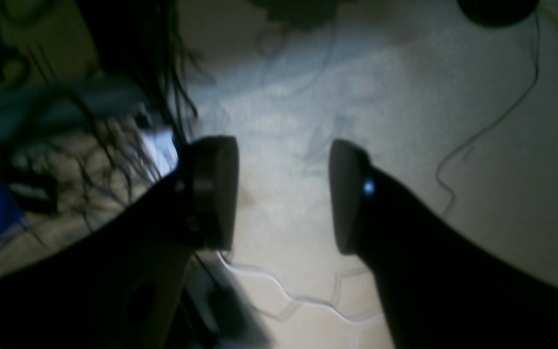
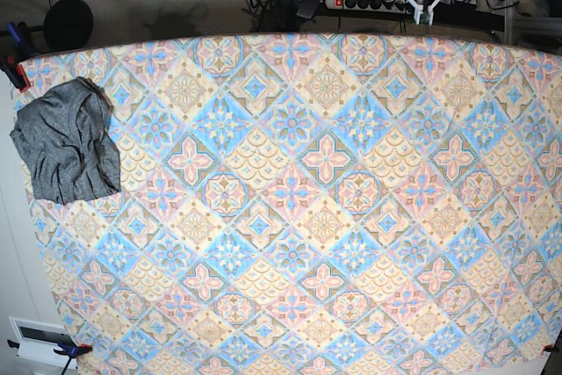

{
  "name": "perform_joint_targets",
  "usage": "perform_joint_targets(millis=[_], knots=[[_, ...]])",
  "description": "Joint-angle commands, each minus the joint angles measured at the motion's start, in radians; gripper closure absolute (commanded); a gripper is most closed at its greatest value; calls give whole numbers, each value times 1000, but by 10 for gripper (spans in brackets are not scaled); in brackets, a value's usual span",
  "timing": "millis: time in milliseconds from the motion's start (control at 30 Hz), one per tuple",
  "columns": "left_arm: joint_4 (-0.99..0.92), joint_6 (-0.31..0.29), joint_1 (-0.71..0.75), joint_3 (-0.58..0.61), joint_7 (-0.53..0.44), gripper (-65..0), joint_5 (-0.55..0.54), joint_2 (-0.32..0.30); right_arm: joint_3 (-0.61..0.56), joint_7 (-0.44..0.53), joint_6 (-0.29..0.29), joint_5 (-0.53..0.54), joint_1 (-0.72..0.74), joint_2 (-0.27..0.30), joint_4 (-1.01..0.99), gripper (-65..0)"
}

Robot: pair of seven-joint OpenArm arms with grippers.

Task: Layout the t-shirt on the table in an organized manner, then fold the t-shirt properly

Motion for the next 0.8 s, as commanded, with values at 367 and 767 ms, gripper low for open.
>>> perform_joint_targets(millis=[367,767], knots=[[5,5,-142,160,-12,-90,2,15,108,2,-12,6,99,15,-8,-289],[4,5,-171,216,-12,-90,-1,20,106,8,-12,4,202,9,-111,-289]])
